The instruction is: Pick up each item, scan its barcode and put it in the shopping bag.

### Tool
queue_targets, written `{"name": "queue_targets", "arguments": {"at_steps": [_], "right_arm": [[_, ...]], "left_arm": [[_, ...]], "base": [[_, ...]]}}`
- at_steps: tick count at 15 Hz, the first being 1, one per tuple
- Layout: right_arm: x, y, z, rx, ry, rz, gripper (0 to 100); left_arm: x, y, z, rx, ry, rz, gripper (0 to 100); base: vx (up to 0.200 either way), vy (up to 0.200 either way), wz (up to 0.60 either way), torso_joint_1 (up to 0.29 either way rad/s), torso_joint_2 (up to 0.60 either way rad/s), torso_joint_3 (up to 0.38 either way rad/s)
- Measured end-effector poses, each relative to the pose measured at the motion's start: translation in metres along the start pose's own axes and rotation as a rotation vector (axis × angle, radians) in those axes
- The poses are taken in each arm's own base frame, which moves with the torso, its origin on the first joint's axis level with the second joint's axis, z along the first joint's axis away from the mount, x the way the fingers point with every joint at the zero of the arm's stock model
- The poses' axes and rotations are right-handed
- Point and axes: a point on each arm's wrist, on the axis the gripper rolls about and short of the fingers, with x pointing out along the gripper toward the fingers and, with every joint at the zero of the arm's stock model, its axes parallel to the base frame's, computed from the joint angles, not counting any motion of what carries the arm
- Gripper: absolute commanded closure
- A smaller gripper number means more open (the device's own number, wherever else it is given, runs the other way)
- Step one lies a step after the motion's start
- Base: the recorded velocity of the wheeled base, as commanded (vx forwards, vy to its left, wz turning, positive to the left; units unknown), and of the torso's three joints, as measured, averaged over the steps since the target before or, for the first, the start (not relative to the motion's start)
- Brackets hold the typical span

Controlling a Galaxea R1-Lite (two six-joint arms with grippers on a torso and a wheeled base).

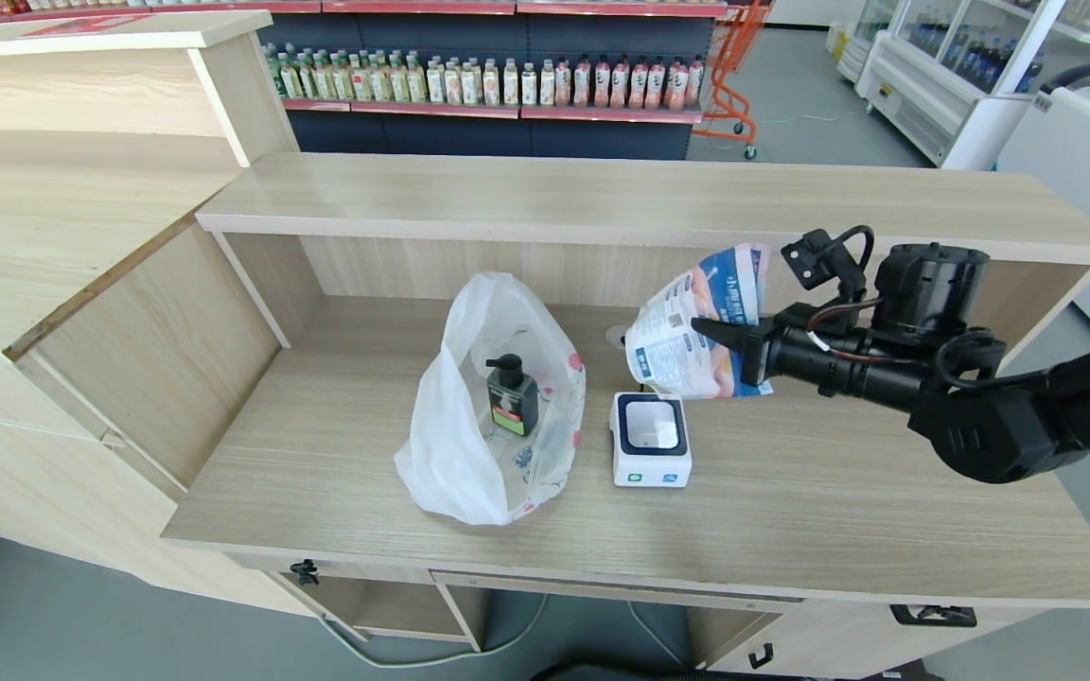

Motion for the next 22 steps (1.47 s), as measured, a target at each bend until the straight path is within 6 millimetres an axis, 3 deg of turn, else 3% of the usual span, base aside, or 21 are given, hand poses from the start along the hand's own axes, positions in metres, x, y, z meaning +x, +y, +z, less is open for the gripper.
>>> {"name": "queue_targets", "arguments": {"at_steps": [2,6,13,17,22], "right_arm": [[0.001,0.002,0.002,0.036,0.007,0.006,100],[0.011,0.012,0.007,0.11,0.02,0.041,100],[0.03,0.027,0.004,0.228,0.063,0.091,100],[0.047,0.037,-0.008,0.24,0.09,0.131,100],[0.083,0.029,-0.031,0.227,0.085,0.17,100]], "left_arm": [[0.0,0.0,0.0,0.0,0.0,0.0,0],[0.0,0.0,0.0,0.001,0.0,0.0,0],[0.0,0.0,0.0,-0.002,0.0,0.0,0],[0.0,0.0,0.0,-0.003,0.0,0.0,0],[0.0,0.0,0.0,-0.002,0.0,0.0,0]], "base": [[0.0,0.0,0.0,0.0,0.0,0.0],[0.2,0.0,0.0,-0.006,0.0,0.002],[0.0,0.0,0.0,0.0,0.0,0.0],[0.0,0.0,0.0,0.0,0.0,0.0],[0.0,0.0,0.0,0.0,0.0,0.0]]}}
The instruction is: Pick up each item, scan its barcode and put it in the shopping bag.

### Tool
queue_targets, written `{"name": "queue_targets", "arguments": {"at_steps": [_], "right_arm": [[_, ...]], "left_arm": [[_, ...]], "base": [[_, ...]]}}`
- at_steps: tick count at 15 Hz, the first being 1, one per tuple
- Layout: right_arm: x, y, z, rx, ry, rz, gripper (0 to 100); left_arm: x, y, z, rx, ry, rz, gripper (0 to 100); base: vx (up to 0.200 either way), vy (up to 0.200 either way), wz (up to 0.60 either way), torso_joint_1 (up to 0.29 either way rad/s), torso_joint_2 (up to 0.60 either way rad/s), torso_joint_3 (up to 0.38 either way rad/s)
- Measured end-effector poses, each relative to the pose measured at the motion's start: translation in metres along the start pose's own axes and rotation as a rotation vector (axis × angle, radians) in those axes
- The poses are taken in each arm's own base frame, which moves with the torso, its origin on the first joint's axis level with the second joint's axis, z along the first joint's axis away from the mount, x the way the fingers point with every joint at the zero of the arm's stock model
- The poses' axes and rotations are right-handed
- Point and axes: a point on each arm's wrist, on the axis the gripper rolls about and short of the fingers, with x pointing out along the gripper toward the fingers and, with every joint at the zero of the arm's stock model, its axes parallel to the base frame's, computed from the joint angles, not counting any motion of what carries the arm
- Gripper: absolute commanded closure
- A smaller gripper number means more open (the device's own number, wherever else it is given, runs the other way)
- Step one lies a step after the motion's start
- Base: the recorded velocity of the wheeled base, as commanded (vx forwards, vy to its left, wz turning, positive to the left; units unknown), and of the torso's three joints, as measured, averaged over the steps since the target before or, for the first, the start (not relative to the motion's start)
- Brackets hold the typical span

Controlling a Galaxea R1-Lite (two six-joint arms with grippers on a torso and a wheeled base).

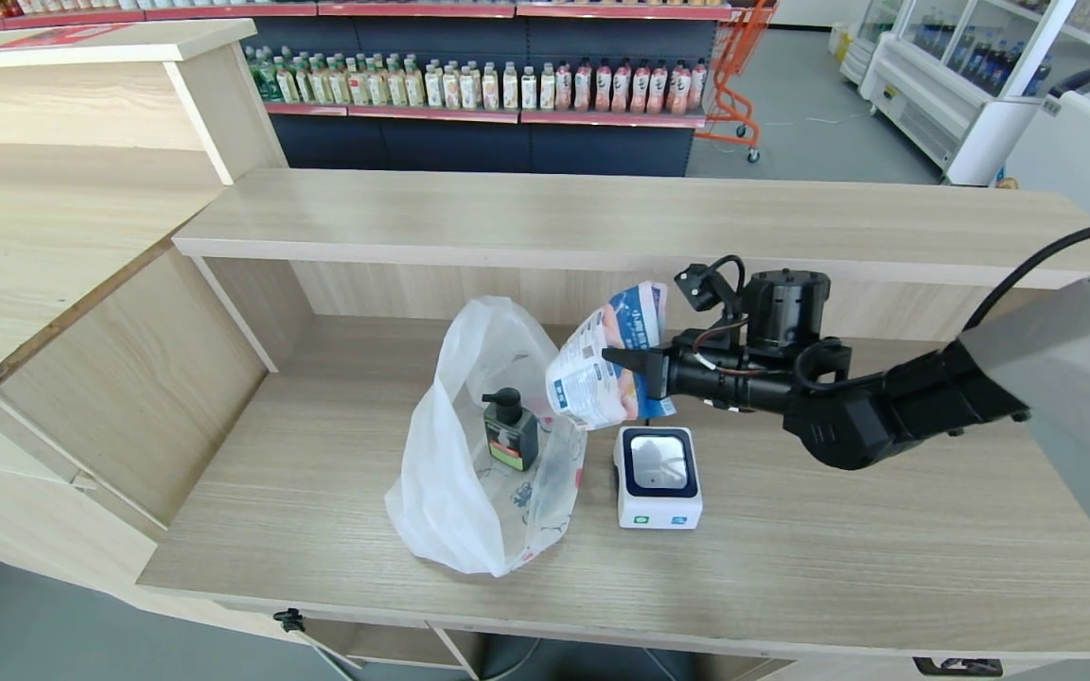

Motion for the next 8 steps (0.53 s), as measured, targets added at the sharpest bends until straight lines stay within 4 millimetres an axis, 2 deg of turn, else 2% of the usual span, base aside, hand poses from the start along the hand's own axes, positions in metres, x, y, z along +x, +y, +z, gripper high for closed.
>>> {"name": "queue_targets", "arguments": {"at_steps": [3,7,8], "right_arm": [[0.023,-0.006,-0.011,-0.005,0.004,0.033,100],[0.043,-0.007,-0.027,-0.026,0.022,0.054,100],[0.047,-0.007,-0.033,-0.047,0.032,0.058,0]], "left_arm": [[0.0,0.0,0.0,0.0,0.0,0.0,0],[0.0,0.0,0.0,0.0,0.0,0.0,0],[0.0,0.0,0.0,0.0,0.0,0.0,0]], "base": [[0.0,0.0,0.0,0.0,0.0,0.0],[0.0,0.0,0.0,0.0,0.0,0.0],[0.0,0.0,0.0,0.0,0.0,0.0]]}}
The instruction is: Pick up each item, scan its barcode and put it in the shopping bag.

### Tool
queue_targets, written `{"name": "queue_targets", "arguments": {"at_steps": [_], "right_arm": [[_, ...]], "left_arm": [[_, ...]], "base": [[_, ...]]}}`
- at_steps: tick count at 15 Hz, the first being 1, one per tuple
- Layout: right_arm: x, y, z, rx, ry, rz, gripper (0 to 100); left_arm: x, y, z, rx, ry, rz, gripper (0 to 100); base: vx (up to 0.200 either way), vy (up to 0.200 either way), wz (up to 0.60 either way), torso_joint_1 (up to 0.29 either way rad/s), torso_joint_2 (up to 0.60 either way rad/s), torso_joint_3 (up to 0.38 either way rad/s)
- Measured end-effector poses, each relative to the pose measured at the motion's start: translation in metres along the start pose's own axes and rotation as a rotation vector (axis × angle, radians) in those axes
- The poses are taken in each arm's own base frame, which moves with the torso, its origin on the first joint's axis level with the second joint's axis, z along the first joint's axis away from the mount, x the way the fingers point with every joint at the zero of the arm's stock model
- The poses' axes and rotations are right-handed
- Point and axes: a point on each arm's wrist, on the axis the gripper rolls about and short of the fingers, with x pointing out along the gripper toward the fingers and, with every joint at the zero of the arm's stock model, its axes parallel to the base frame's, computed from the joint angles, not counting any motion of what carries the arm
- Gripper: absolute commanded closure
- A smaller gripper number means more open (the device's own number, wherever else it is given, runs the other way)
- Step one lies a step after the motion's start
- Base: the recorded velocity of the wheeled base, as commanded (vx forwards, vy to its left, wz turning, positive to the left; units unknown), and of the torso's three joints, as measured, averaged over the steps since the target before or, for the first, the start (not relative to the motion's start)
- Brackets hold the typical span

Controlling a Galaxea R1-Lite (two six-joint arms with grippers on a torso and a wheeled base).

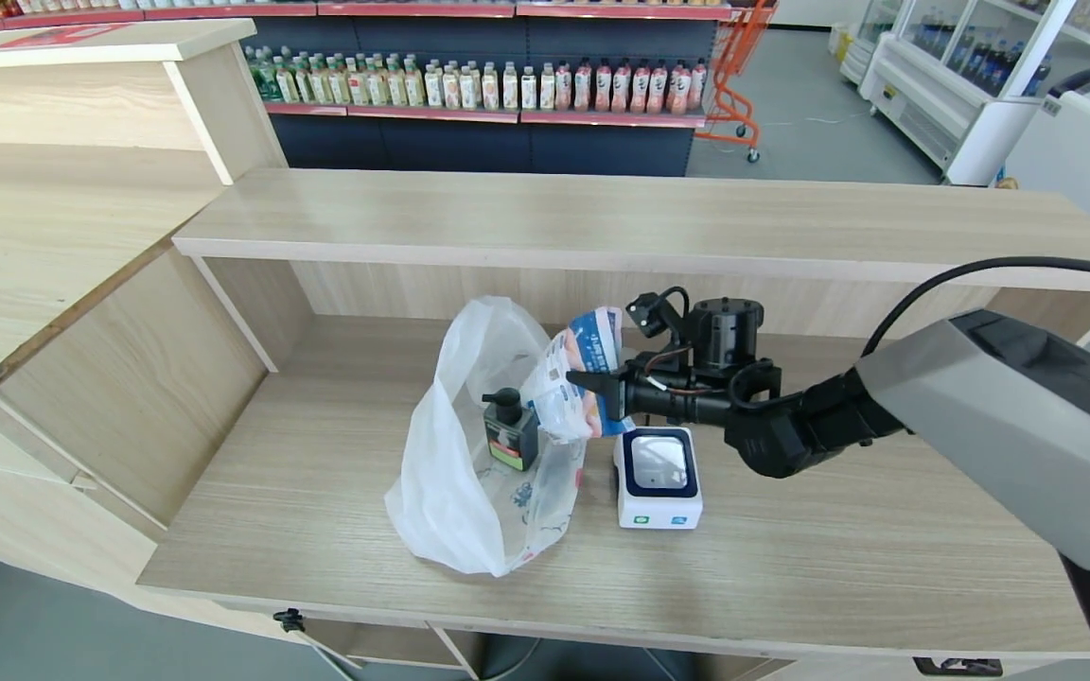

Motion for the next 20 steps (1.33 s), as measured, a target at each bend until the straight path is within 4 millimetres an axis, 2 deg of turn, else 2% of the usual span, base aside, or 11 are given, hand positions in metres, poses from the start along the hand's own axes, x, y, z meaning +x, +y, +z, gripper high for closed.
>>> {"name": "queue_targets", "arguments": {"at_steps": [3,5,8,11,14,16,17,18,19,20], "right_arm": [[0.005,-0.003,-0.012,0.012,0.038,0.024,0],[0.005,-0.004,-0.011,0.03,0.049,0.051,0],[-0.002,0.001,0.015,0.112,0.015,0.062,0],[-0.035,0.01,0.043,0.169,-0.013,0.039,0],[-0.102,0.023,0.066,0.187,-0.028,-0.023,0],[-0.172,0.04,0.077,0.153,-0.049,-0.109,0],[-0.204,0.051,0.073,0.126,-0.043,-0.161,0],[-0.242,0.064,0.06,0.11,-0.03,-0.247,0],[-0.275,0.082,0.041,0.107,-0.014,-0.355,0],[-0.299,0.098,0.024,0.106,-0.007,-0.458,0]], "left_arm": [[0.0,0.0,0.0,0.0,0.0,0.0,0],[0.0,0.0,0.0,0.0,0.0,0.0,0],[0.0,0.0,0.0,0.0,0.0,0.0,0],[0.0,0.0,0.0,0.0,0.0,0.0,0],[0.0,0.0,0.0,0.0,0.0,0.0,0],[0.0,0.0,0.0,0.0,0.0,0.0,0],[0.0,0.0,0.0,0.0,0.0,0.0,0],[0.0,0.0,0.0,0.0,0.0,0.0,0],[0.0,0.0,0.0,0.0,0.0,0.0,0],[0.0,0.0,0.0,0.0,0.0,0.0,0]], "base": [[0.0,0.0,0.0,0.0,0.0,0.0],[0.0,0.0,0.0,0.0,0.0,0.0],[0.0,0.0,0.0,0.0,0.0,0.0],[0.0,0.0,0.0,0.0,0.0,0.0],[0.0,0.0,0.0,0.0,0.0,0.0],[0.0,0.0,0.0,0.0,0.0,0.0],[0.0,0.0,0.0,0.0,0.0,0.0],[0.0,0.0,0.0,0.0,0.0,0.0],[0.0,0.0,0.0,0.0,0.0,0.0],[0.0,0.0,0.0,0.0,0.0,0.0]]}}
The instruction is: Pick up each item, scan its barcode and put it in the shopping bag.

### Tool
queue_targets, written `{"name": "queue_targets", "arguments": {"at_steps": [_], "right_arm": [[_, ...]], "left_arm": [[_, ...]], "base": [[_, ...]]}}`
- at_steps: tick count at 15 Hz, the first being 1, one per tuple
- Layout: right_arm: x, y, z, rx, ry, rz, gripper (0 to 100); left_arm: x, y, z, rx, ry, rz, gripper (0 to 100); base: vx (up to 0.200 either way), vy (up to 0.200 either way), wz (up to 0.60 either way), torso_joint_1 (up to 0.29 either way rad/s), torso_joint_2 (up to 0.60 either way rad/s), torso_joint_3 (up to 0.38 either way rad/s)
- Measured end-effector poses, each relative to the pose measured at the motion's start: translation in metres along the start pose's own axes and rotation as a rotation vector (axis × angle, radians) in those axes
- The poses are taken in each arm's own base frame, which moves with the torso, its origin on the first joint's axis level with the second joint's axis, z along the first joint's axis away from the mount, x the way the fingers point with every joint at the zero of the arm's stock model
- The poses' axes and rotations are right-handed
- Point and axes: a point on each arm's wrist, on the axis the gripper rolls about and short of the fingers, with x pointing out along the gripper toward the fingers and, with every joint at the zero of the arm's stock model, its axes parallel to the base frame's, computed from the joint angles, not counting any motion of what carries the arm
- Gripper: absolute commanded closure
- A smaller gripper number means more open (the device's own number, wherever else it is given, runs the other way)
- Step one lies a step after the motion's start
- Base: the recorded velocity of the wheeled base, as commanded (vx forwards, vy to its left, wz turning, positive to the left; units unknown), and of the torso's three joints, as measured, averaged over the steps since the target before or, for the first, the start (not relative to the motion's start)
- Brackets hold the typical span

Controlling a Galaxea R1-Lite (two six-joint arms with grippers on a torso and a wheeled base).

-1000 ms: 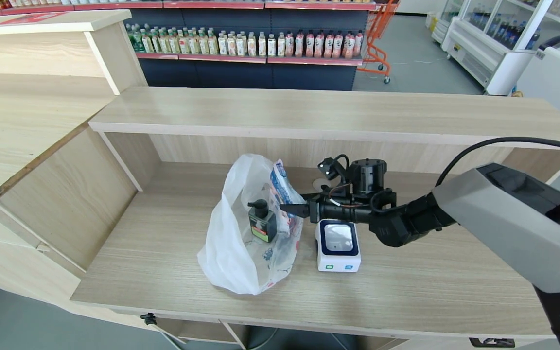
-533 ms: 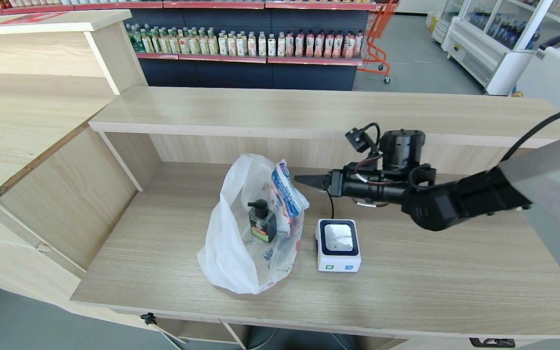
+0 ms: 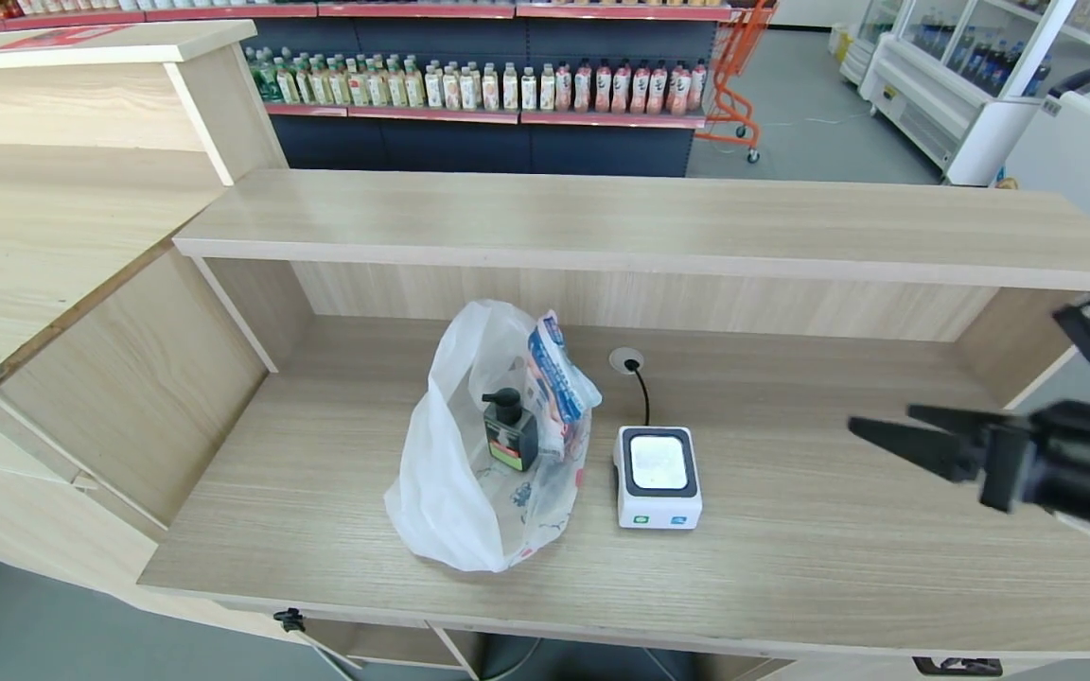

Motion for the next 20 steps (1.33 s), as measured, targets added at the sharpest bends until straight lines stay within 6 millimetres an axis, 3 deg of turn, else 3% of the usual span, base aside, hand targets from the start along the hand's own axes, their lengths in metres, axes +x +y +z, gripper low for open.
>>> {"name": "queue_targets", "arguments": {"at_steps": [2,4,8,11,20], "right_arm": [[-0.057,0.014,-0.04,-0.011,-0.026,-0.185,0],[-0.096,0.029,-0.074,-0.023,-0.039,-0.29,0],[-0.146,0.05,-0.135,-0.079,-0.106,-0.453,0],[-0.157,0.054,-0.158,-0.139,-0.189,-0.491,0],[-0.161,0.056,-0.164,-0.132,-0.27,-0.481,0]], "left_arm": [[0.0,0.0,0.0,0.0,0.0,0.0,0],[0.0,0.0,0.0,0.0,0.0,0.0,0],[0.0,0.0,0.0,0.0,0.0,0.0,0],[0.0,0.0,0.0,0.0,0.0,0.0,0],[0.0,0.0,0.0,0.0,0.0,0.0,0]], "base": [[0.0,0.0,0.0,0.0,0.0,0.0],[0.0,0.0,0.0,0.0,0.0,0.0],[0.0,0.0,0.0,0.0,0.0,0.0],[0.0,0.0,0.0,0.0,0.0,0.0],[0.0,0.0,0.0,0.0,0.0,0.0]]}}
